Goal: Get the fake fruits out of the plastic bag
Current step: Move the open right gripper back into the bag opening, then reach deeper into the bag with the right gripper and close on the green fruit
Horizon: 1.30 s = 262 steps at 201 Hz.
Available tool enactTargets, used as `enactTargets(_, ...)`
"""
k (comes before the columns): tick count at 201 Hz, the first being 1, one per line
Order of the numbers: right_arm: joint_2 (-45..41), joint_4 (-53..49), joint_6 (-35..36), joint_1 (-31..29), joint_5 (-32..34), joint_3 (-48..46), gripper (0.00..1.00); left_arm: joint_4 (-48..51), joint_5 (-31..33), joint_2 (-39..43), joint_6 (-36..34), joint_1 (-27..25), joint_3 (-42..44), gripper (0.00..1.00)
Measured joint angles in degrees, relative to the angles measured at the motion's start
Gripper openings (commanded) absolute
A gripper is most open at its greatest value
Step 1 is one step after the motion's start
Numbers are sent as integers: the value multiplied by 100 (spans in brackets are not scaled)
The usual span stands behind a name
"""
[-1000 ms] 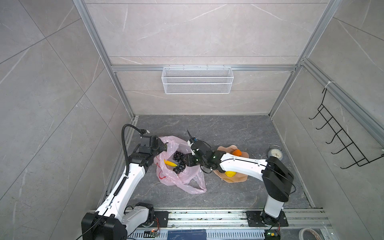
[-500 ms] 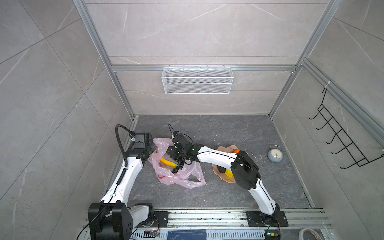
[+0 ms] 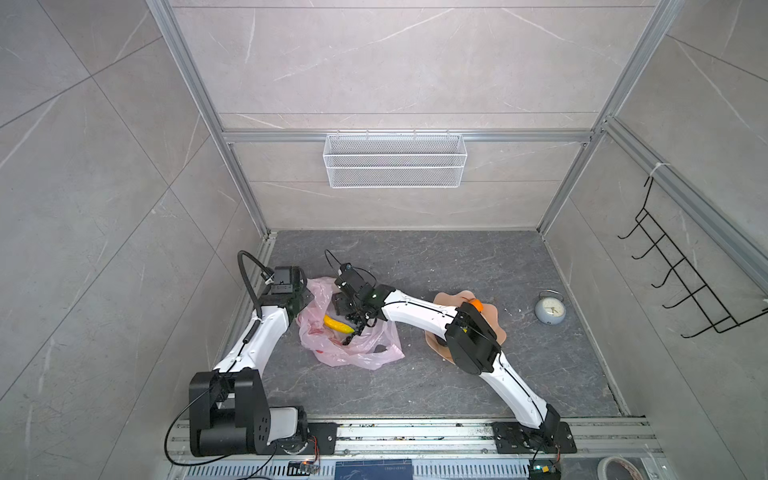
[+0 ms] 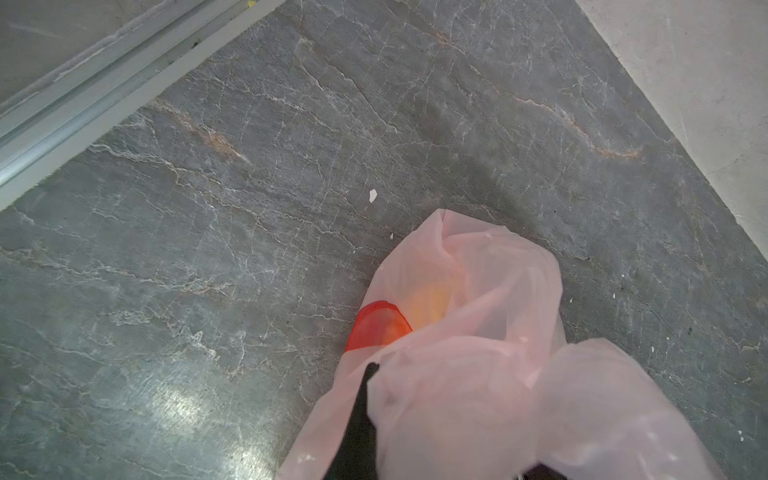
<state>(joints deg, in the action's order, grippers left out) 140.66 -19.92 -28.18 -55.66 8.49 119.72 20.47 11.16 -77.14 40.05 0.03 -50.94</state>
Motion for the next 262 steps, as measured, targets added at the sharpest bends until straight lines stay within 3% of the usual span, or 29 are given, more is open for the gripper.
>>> enactTargets(64,345,-439,-70,-17,31,831,80,-258,-570,-1674,-83,94,-780,7)
enactTargets(89,688,-752,-81,-15,225,1419,82,-247,-769,-1895,-81,92,-881,7)
enactTargets(138,1478,-1580,-175,26,555,2581,83,-280,-1209,-1895,-68,39,-758,6)
enactTargets(202,1589,-1939,-195,284,608,2667,83,-295,-1445,-1285,155,-472,157,5)
enactTargets(262,1580,-1923,9,354,415,2634,60,-407,-1325,-350,518,-813,951,3)
